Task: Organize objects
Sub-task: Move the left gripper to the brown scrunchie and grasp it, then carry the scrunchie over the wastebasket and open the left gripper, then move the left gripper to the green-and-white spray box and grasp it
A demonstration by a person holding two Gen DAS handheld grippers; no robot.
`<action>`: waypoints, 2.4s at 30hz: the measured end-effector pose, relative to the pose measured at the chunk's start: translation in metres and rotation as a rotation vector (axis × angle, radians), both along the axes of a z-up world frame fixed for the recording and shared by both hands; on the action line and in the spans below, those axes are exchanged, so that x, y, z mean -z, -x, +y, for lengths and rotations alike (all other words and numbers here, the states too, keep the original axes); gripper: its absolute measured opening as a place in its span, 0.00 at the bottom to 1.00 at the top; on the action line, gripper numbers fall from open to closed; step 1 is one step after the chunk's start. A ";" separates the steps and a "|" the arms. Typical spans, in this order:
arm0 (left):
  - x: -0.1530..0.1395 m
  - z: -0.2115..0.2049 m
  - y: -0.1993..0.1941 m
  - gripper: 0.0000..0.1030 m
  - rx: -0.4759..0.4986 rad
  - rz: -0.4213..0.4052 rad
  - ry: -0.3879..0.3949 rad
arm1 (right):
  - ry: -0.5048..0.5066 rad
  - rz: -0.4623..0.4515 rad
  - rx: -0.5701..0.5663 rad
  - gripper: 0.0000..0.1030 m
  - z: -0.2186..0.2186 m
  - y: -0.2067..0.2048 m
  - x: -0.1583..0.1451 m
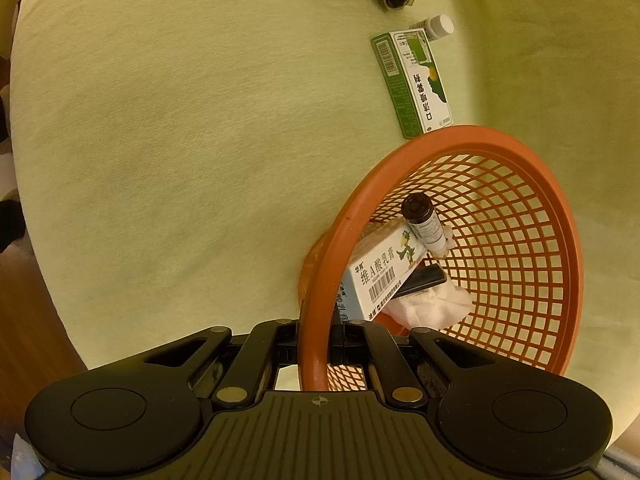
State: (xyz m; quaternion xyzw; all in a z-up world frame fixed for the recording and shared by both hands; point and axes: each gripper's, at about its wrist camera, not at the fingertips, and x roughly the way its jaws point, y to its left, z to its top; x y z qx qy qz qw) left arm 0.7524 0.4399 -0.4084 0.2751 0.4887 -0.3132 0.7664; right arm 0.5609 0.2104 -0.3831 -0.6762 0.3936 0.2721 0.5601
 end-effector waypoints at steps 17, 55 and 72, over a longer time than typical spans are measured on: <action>-0.084 -0.019 0.047 0.24 0.076 -0.094 0.016 | 0.013 0.009 -0.031 0.00 -0.001 0.005 0.000; -0.187 -0.171 0.070 0.57 0.353 -0.233 0.283 | -0.019 -0.011 -0.009 0.00 -0.004 0.005 0.002; -0.153 -0.096 0.073 0.57 0.196 -0.200 0.179 | -0.014 -0.008 -0.018 0.00 -0.006 0.007 0.001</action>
